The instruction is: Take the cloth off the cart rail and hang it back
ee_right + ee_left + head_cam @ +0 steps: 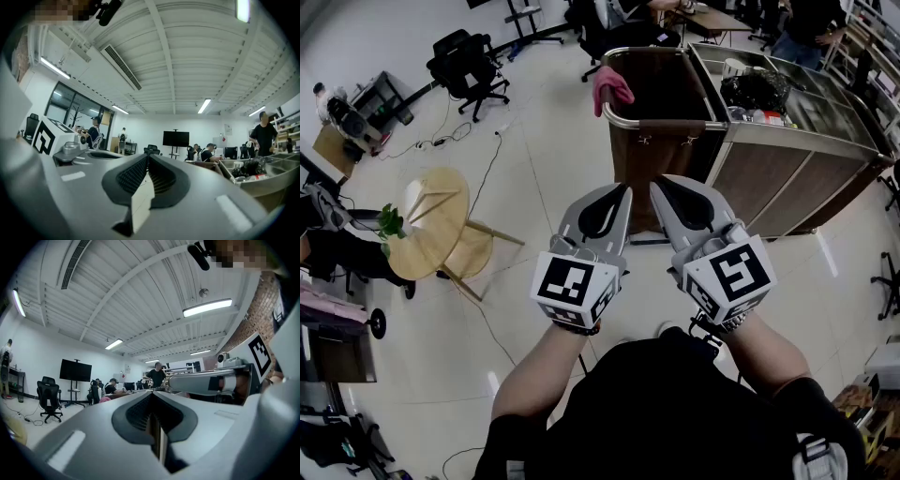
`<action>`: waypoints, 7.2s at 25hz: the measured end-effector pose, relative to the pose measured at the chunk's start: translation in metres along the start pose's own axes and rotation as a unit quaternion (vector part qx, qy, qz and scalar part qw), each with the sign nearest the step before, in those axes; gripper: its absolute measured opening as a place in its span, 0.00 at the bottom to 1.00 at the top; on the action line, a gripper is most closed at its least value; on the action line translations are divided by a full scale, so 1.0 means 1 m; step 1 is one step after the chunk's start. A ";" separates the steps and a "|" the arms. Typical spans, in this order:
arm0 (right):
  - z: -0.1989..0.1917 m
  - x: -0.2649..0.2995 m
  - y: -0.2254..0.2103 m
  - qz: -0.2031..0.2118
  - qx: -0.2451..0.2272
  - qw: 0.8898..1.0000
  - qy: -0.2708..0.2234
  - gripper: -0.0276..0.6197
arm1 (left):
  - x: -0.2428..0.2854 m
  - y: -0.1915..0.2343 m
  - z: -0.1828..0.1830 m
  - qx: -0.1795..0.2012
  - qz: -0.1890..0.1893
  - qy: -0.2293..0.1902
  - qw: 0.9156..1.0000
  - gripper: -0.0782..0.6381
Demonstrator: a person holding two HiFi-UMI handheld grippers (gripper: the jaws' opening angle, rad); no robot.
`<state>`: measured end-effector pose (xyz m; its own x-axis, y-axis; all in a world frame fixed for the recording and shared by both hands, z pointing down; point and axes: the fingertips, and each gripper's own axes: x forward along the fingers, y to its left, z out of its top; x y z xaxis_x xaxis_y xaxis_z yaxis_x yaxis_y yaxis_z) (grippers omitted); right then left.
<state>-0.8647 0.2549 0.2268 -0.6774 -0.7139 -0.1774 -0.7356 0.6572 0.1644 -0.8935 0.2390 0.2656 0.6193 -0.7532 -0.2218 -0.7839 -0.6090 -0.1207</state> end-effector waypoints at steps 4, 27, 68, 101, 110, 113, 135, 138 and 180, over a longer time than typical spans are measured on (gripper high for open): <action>-0.005 0.017 0.000 0.003 0.003 1.000 0.002 0.09 | 0.003 0.017 -0.008 -0.006 0.001 0.003 1.000 0.11; -0.039 0.143 -0.164 0.058 0.035 0.998 0.007 0.18 | 0.168 0.119 -0.044 0.003 0.059 0.031 0.998 0.11; -0.245 0.451 -0.294 0.020 0.116 0.953 0.281 0.22 | 0.340 0.402 -0.142 -0.079 0.002 0.066 0.995 0.11; -0.014 0.181 -0.231 0.026 0.042 0.998 0.025 0.10 | 0.237 0.147 -0.022 0.019 0.030 0.006 0.999 0.11; -0.003 0.115 -0.193 0.026 0.040 0.999 0.013 0.10 | 0.195 0.087 -0.007 0.029 0.021 -0.002 0.999 0.11; -0.003 0.097 -0.173 0.018 0.036 0.999 0.008 0.10 | 0.174 0.074 -0.007 0.024 0.014 0.001 1.000 0.11; -0.014 0.055 -0.067 -0.054 0.029 0.998 0.029 0.09 | 0.061 0.052 0.009 0.012 -0.041 -0.022 0.999 0.11; -0.014 0.054 -0.067 -0.051 0.029 0.998 0.029 0.09 | 0.061 0.050 0.007 0.009 -0.039 -0.020 0.999 0.11; 0.000 0.001 -0.119 -0.147 0.010 0.988 0.033 0.09 | 0.115 -0.010 0.016 -0.019 -0.139 -0.026 0.990 0.11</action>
<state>-0.7779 0.1759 0.2067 -0.4328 -0.8887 -0.1510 -0.9012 0.4226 0.0961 -0.8153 0.1621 0.2259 0.8074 -0.5411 -0.2351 -0.5799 -0.8011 -0.1479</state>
